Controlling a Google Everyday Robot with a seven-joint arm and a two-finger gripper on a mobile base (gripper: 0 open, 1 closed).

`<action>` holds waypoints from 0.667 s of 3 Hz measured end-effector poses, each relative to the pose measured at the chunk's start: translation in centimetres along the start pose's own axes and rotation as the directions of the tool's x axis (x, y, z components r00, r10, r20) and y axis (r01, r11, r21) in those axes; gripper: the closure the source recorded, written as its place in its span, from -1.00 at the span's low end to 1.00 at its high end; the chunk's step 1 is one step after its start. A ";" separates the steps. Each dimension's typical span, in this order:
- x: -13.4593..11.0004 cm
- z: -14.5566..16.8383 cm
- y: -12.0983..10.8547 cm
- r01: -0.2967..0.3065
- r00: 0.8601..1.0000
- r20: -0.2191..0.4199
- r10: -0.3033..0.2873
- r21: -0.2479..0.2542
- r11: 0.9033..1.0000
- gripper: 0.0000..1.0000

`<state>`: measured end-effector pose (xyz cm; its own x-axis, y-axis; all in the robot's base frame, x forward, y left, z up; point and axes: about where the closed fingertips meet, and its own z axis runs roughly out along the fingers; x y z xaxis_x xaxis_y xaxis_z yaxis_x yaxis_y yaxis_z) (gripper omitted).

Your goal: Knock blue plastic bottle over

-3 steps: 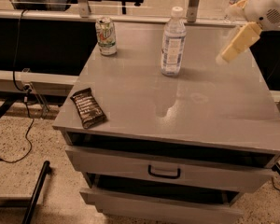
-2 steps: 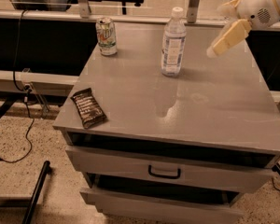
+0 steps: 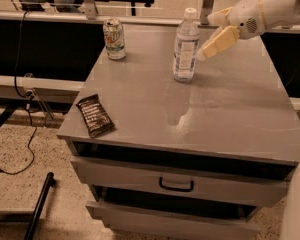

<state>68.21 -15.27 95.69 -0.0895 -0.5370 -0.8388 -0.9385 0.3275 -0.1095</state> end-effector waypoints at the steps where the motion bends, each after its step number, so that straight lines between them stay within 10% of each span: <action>1: 0.2 2.6 -0.7 -0.038 0.999 0.027 0.038 -0.011 0.999 -0.68; 2: -0.5 4.6 -0.7 -0.048 0.997 0.060 0.050 -0.034 0.998 -0.05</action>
Offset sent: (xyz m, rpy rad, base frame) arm 0.0276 0.0416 -0.0212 0.0969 0.0353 -0.0067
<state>70.43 -11.64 93.67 -0.1159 -0.4721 -0.8739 -0.9440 0.3260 -0.0509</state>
